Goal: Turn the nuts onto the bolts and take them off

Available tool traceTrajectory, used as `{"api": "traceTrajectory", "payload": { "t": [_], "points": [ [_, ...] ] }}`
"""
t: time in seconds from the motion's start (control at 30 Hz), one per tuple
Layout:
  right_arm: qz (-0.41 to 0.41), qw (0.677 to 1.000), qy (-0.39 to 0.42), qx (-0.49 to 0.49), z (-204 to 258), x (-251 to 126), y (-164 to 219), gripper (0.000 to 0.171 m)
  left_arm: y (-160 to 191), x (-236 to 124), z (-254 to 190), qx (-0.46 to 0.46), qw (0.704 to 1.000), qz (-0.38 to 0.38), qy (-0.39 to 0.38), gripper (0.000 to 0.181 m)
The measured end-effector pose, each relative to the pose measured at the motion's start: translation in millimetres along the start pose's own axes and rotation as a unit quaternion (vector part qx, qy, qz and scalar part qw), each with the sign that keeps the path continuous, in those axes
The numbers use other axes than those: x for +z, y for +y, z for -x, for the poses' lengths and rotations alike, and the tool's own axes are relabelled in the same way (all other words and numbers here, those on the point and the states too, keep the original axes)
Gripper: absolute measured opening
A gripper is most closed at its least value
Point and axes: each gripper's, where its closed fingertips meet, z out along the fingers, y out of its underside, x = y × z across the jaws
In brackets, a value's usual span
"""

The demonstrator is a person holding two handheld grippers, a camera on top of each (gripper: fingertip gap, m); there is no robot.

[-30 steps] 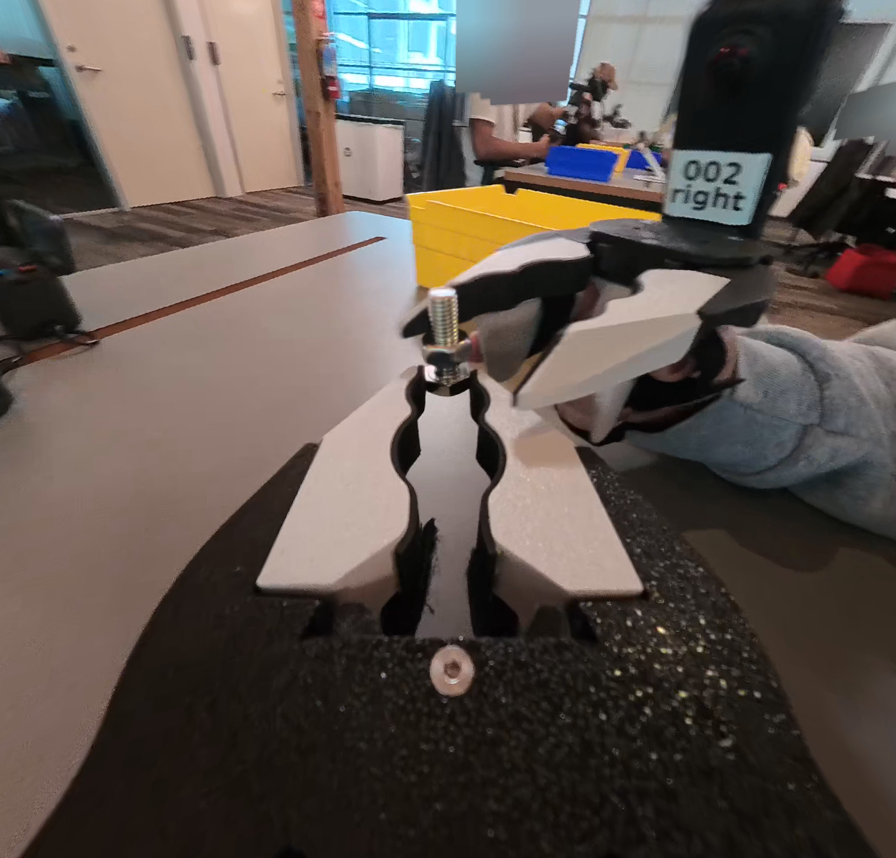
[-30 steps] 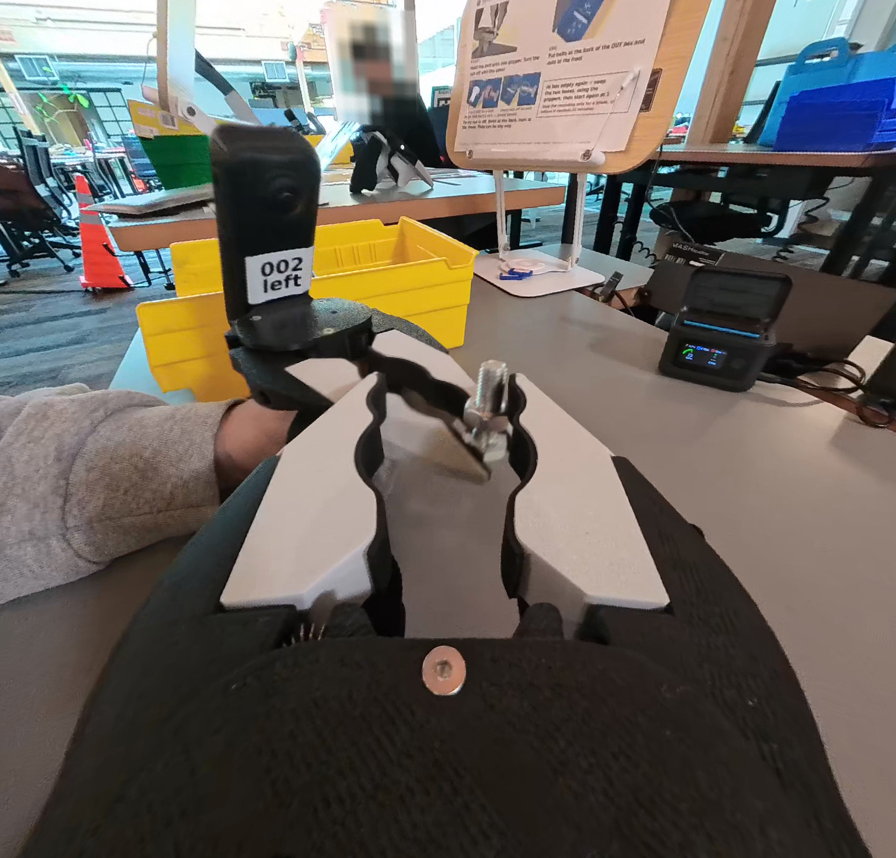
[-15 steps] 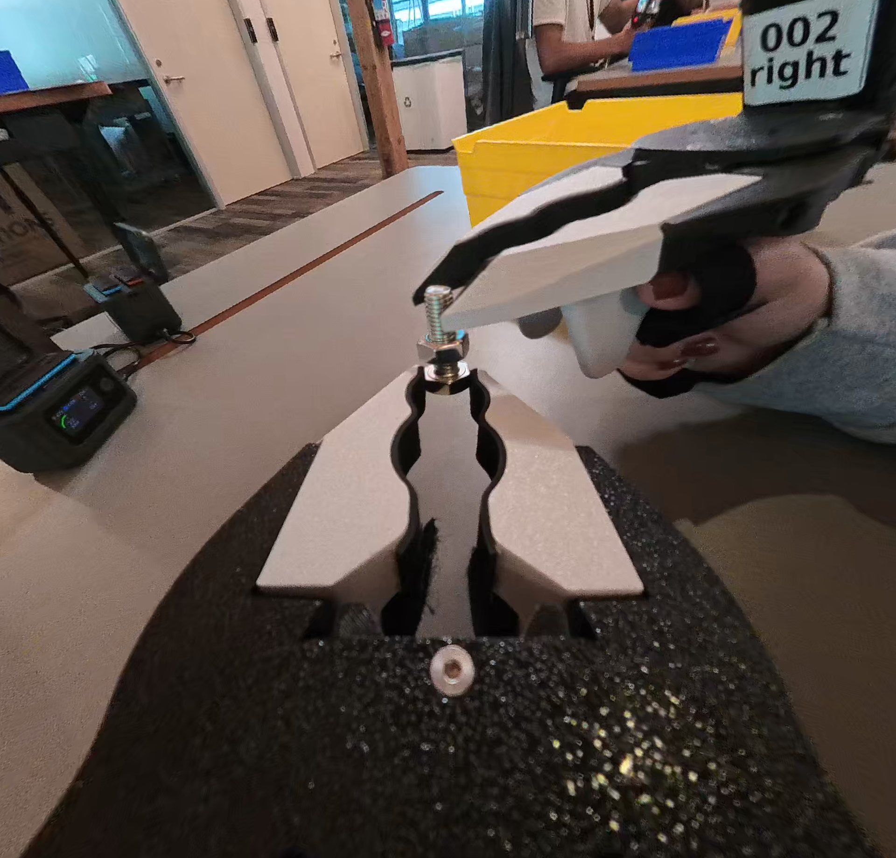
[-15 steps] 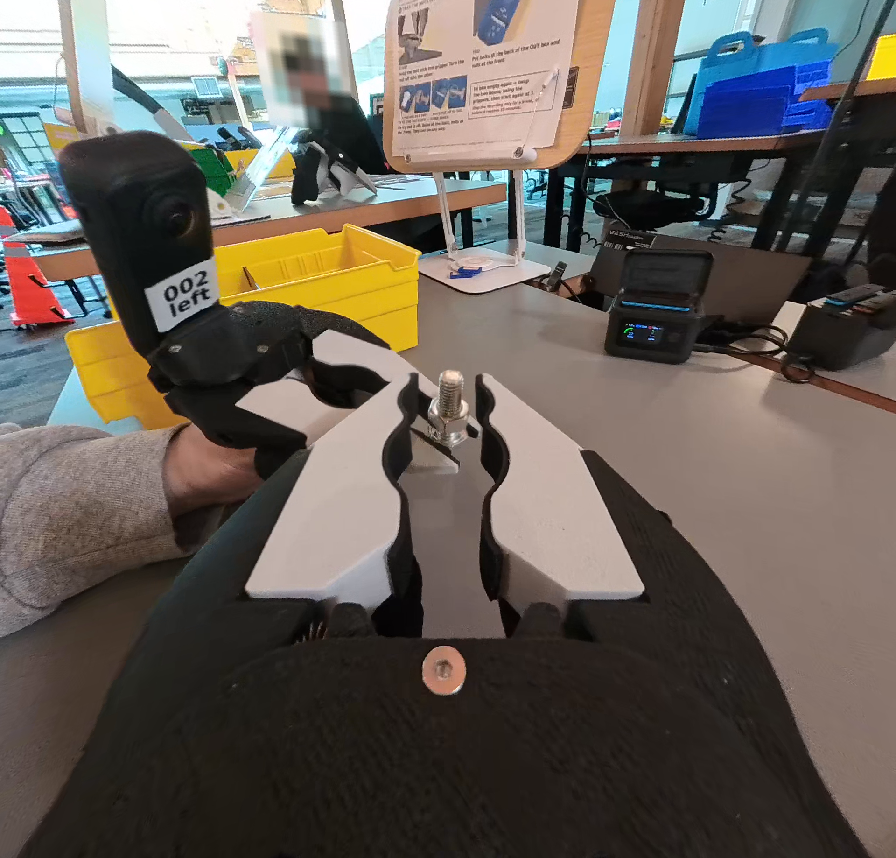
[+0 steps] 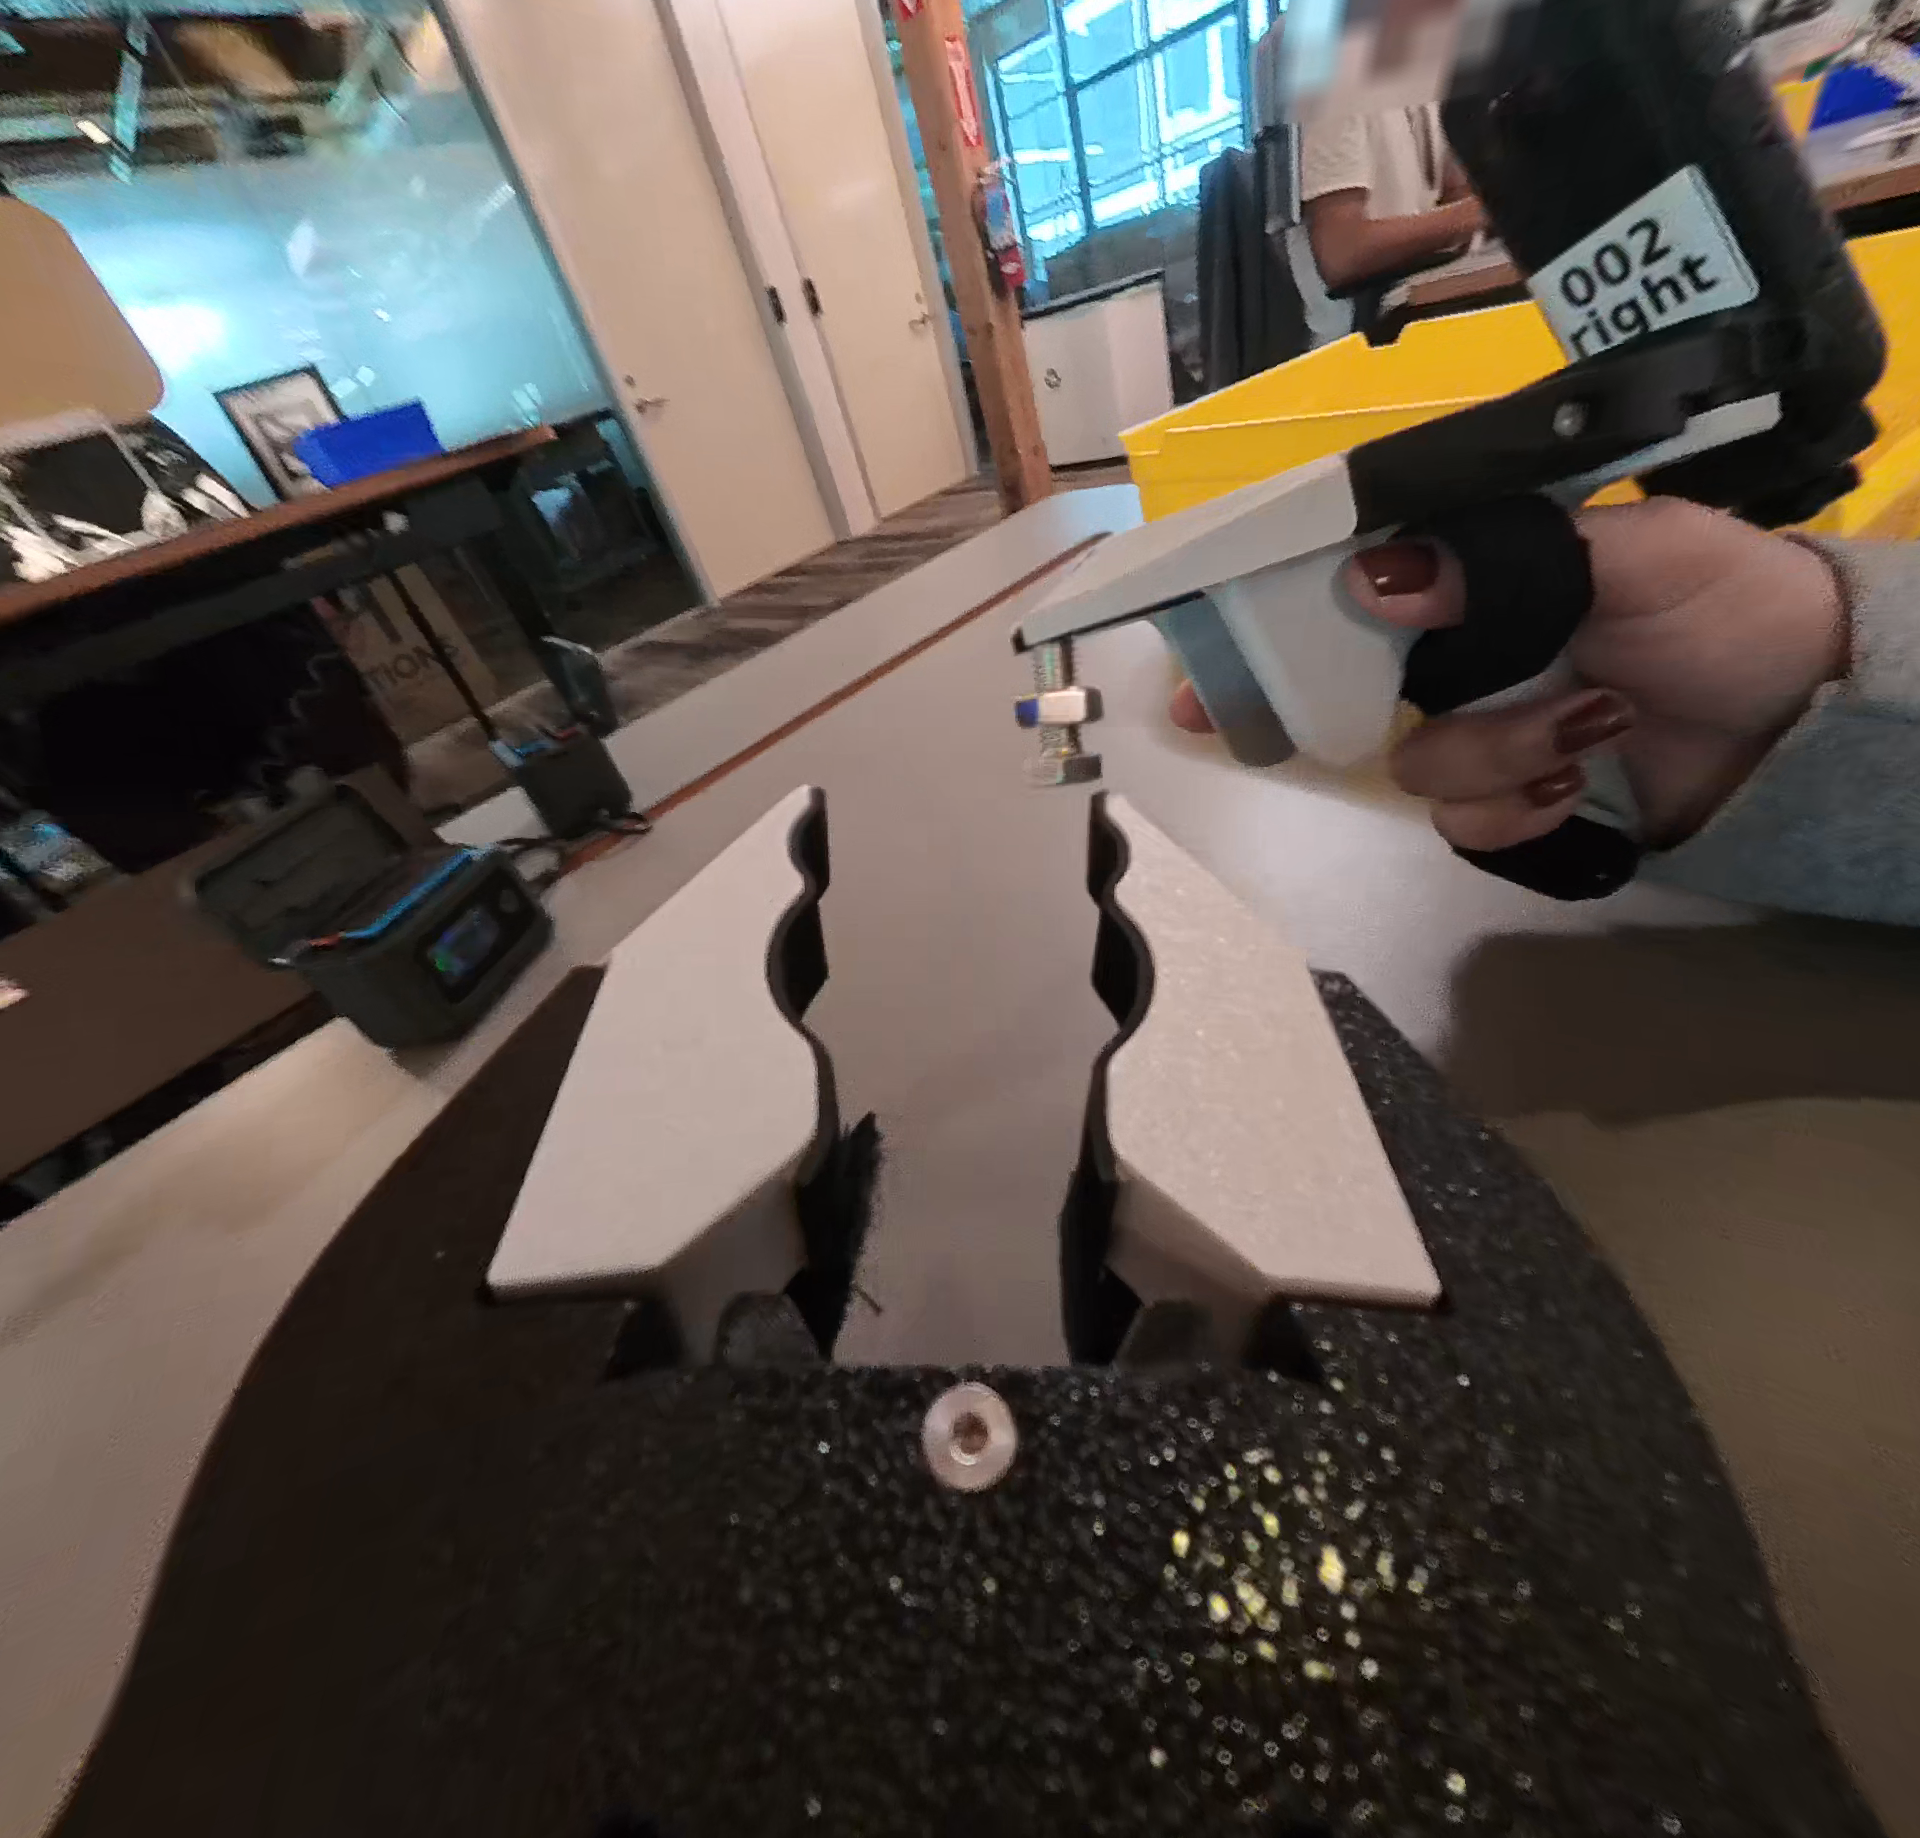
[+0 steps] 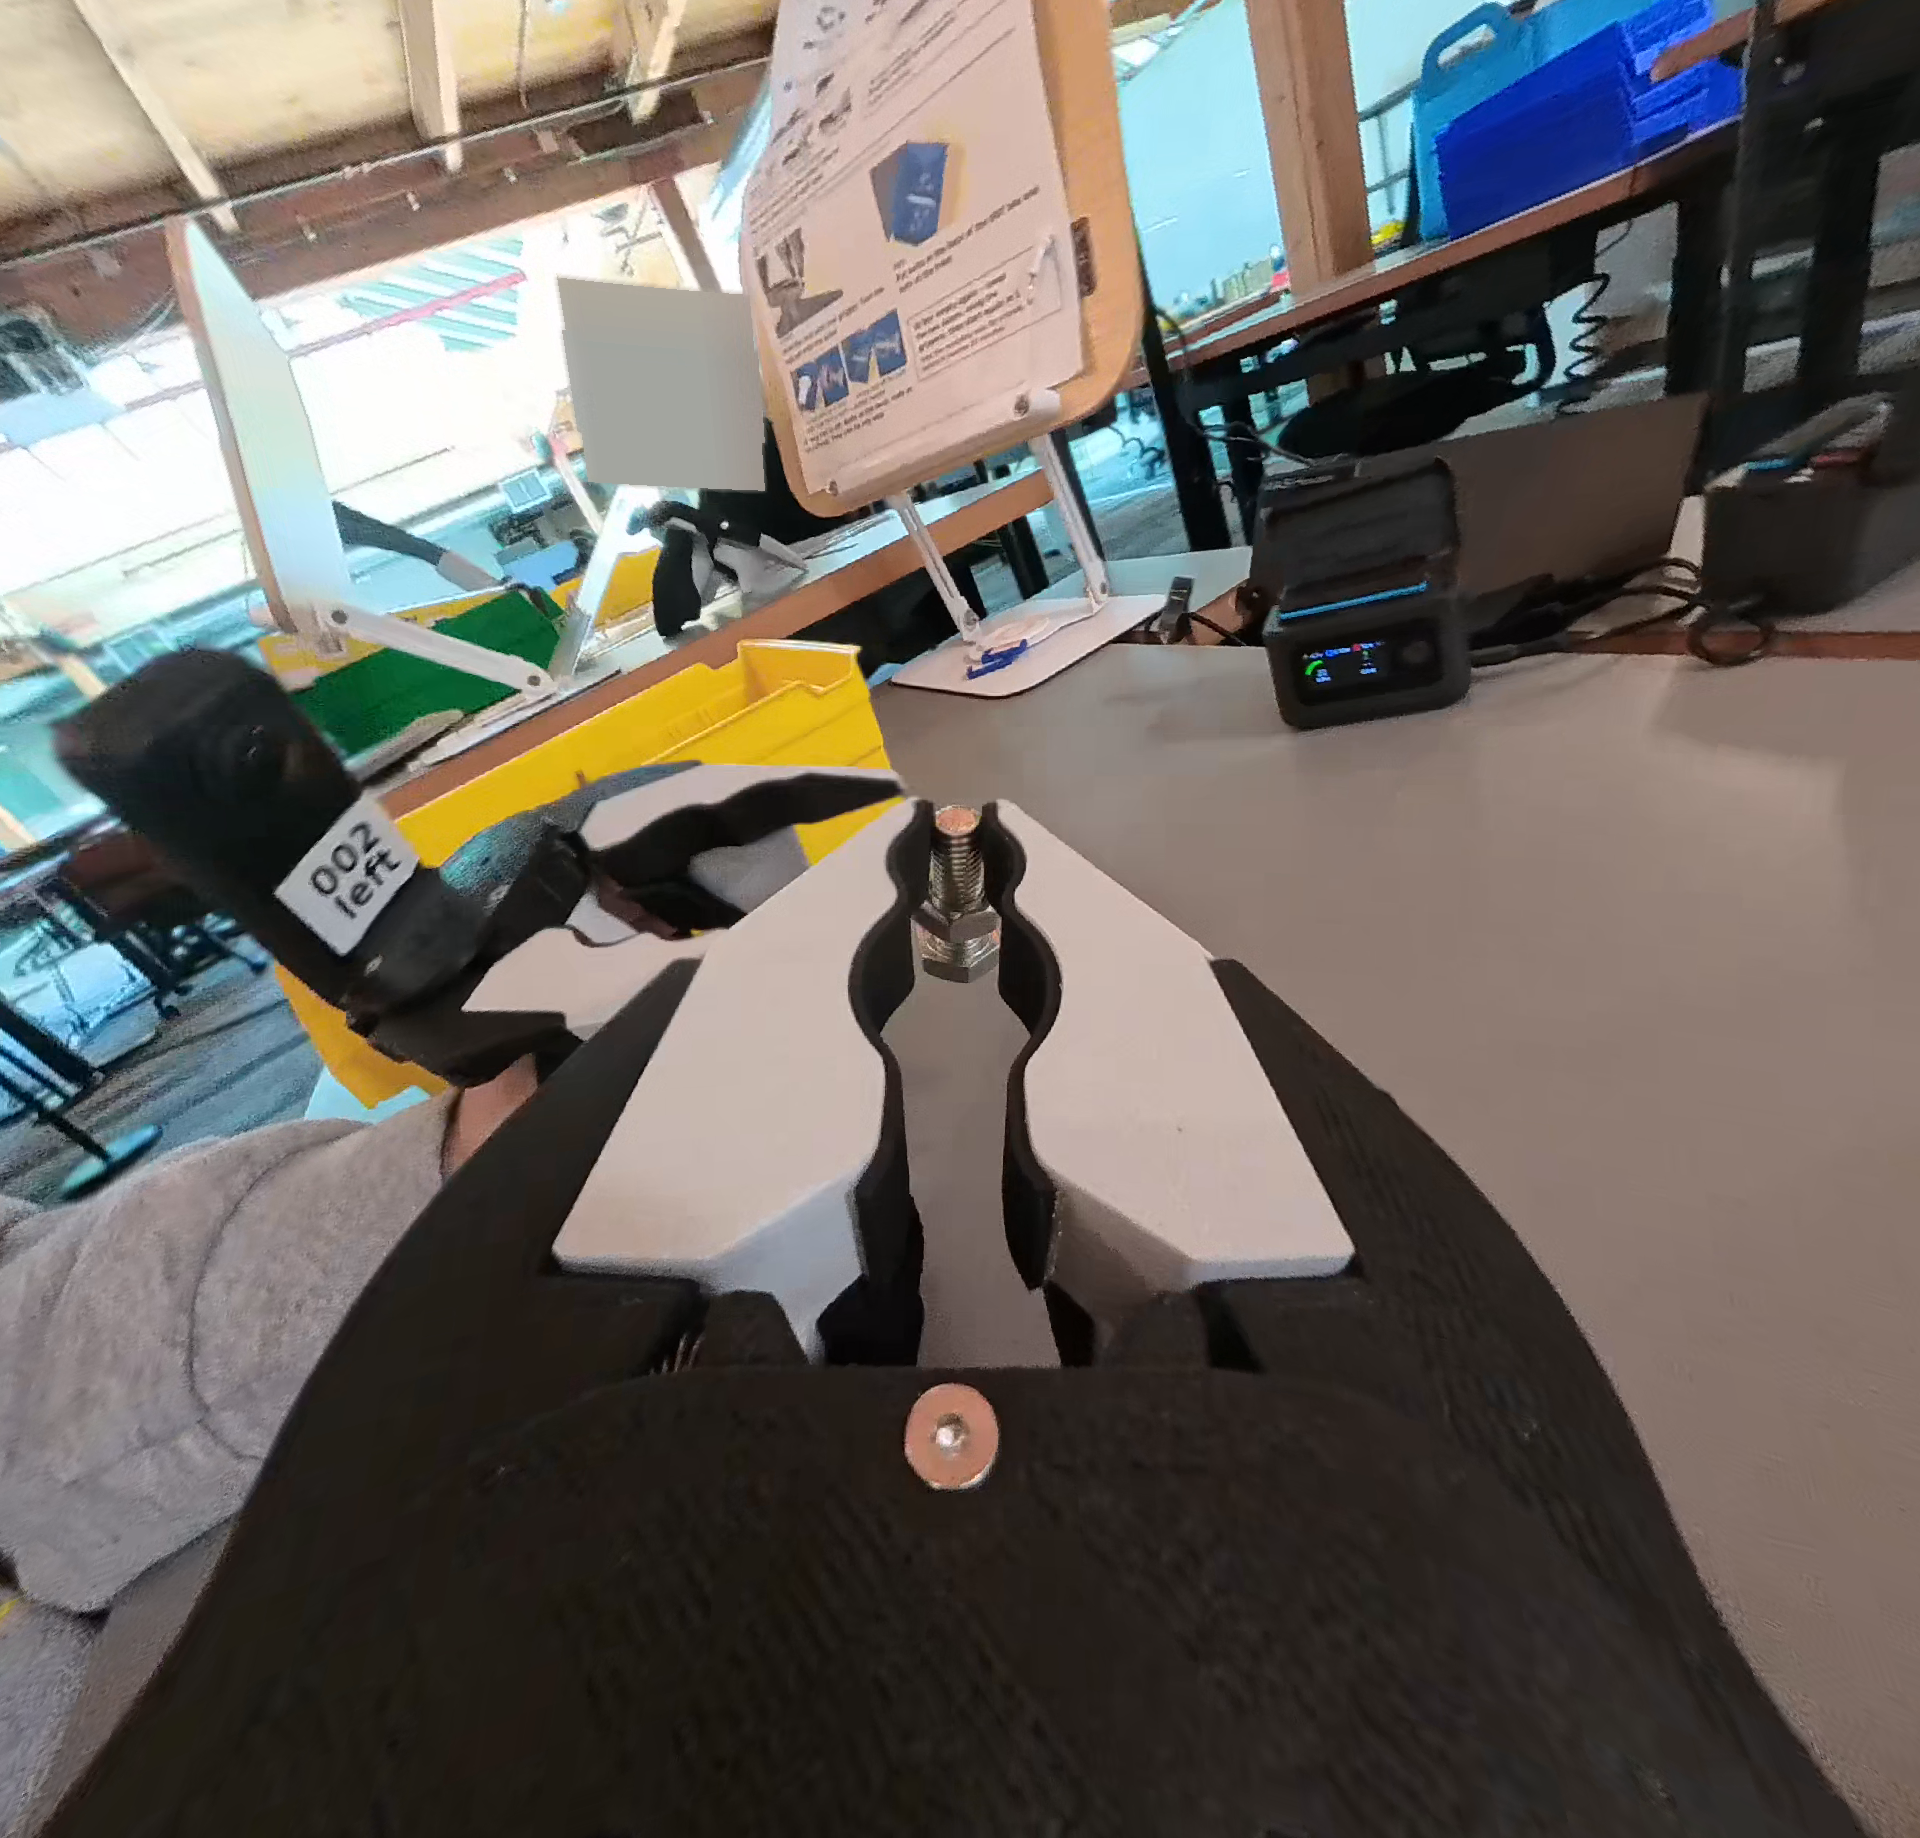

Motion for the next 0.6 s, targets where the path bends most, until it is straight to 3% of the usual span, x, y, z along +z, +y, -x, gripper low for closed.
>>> {"api": "traceTrajectory", "payload": {
  "t": [0.13,0.33,0.47,0.6],
  "points": [
    [-0.024,0.999,0.000,0.023,9,-11,-22,0.008,-2,-8,11,0.029,0.999,-0.008,-0.041,0.036],
    [-0.021,0.993,0.061,-0.095,31,-55,-100,0.008,-3,-11,17,-0.001,0.998,-0.019,-0.051,0.030],
    [-0.021,0.976,0.166,-0.139,9,-116,-149,0.008,-2,-12,21,-0.028,0.998,-0.024,-0.054,0.029],
    [0.066,0.922,0.350,-0.149,-57,-202,-155,0.008,-2,-13,24,-0.037,0.997,-0.027,-0.058,0.027]
  ]
}}
